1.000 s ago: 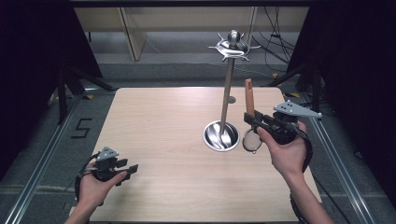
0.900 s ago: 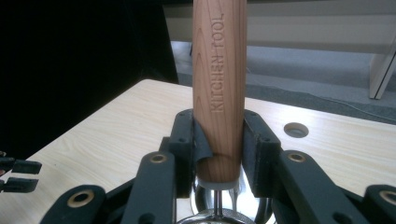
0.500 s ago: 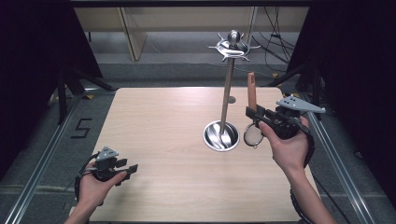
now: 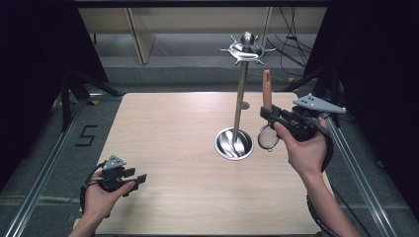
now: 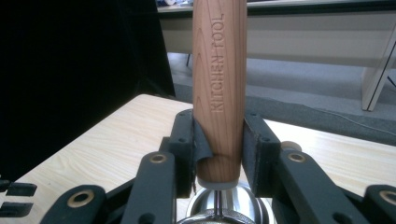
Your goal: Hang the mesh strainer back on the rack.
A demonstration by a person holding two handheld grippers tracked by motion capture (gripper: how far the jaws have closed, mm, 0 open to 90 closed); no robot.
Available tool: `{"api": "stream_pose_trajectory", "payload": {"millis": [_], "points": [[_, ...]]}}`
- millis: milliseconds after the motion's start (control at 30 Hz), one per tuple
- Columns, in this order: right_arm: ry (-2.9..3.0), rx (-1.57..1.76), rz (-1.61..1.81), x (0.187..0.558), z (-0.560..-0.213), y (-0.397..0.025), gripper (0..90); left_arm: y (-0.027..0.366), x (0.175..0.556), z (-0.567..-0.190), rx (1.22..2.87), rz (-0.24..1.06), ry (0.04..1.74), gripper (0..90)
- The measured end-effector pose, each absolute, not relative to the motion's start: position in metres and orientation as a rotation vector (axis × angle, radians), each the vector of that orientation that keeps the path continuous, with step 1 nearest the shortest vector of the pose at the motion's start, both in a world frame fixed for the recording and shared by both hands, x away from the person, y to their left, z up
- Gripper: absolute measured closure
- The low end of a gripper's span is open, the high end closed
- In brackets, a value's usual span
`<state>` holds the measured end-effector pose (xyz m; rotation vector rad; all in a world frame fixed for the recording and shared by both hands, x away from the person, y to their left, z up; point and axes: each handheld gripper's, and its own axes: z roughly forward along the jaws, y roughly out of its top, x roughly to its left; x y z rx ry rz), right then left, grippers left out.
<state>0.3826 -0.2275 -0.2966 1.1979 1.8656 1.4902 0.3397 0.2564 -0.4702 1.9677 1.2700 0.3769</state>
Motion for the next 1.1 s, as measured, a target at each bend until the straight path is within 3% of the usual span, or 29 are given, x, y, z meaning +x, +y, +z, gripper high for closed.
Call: {"api": "stream_pose_trajectory", "payload": {"millis": [1100], "points": [[1.807, 1.155, 1.522, 0.384, -0.274, -0.230, 69.2, 0.258, 0.340, -0.469, 1.975, 0.378, 1.269, 45.2]]}}
